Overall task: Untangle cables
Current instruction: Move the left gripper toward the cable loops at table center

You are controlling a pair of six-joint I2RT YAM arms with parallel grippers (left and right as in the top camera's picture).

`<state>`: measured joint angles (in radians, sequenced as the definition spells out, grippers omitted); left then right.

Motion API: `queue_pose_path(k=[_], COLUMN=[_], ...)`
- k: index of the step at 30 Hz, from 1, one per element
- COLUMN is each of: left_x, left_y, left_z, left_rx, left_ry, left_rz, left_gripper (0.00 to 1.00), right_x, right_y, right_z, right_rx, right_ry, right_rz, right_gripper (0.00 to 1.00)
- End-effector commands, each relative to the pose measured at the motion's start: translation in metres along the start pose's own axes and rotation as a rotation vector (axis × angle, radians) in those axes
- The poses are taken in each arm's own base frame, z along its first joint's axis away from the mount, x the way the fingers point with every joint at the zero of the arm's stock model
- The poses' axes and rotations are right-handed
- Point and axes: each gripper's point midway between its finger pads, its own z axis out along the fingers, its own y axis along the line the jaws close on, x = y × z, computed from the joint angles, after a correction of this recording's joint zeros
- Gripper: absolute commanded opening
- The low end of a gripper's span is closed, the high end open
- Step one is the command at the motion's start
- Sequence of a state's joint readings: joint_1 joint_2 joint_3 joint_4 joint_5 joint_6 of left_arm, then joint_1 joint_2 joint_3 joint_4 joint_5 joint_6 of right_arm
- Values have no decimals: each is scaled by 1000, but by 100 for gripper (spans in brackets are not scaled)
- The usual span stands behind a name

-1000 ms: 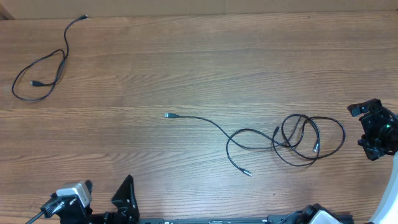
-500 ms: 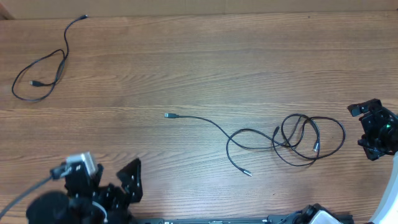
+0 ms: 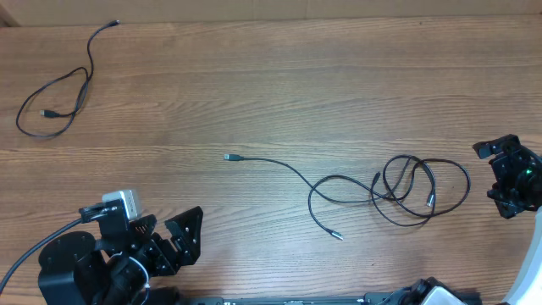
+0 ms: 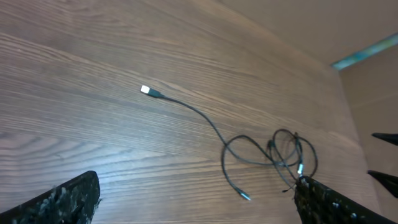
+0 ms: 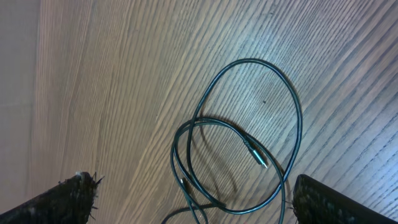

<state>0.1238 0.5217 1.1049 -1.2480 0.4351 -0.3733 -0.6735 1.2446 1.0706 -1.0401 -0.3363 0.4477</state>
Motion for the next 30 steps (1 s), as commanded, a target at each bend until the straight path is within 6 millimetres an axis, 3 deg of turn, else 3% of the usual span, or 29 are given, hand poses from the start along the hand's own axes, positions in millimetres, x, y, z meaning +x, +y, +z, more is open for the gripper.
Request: queue_pose_path(k=[1, 30], left_x=[4, 10], left_y=[-11, -23], left_z=[0, -1], left_rx=[63, 134], left_ry=[25, 65], left_rz=[-45, -110], left_gripper=[100, 100], right_x=[-4, -4], right_y=[5, 5], right_z=[-3, -3], right_rx=[-13, -13], right_ry=[-13, -13], right_rz=[-18, -18], right_gripper=[100, 99])
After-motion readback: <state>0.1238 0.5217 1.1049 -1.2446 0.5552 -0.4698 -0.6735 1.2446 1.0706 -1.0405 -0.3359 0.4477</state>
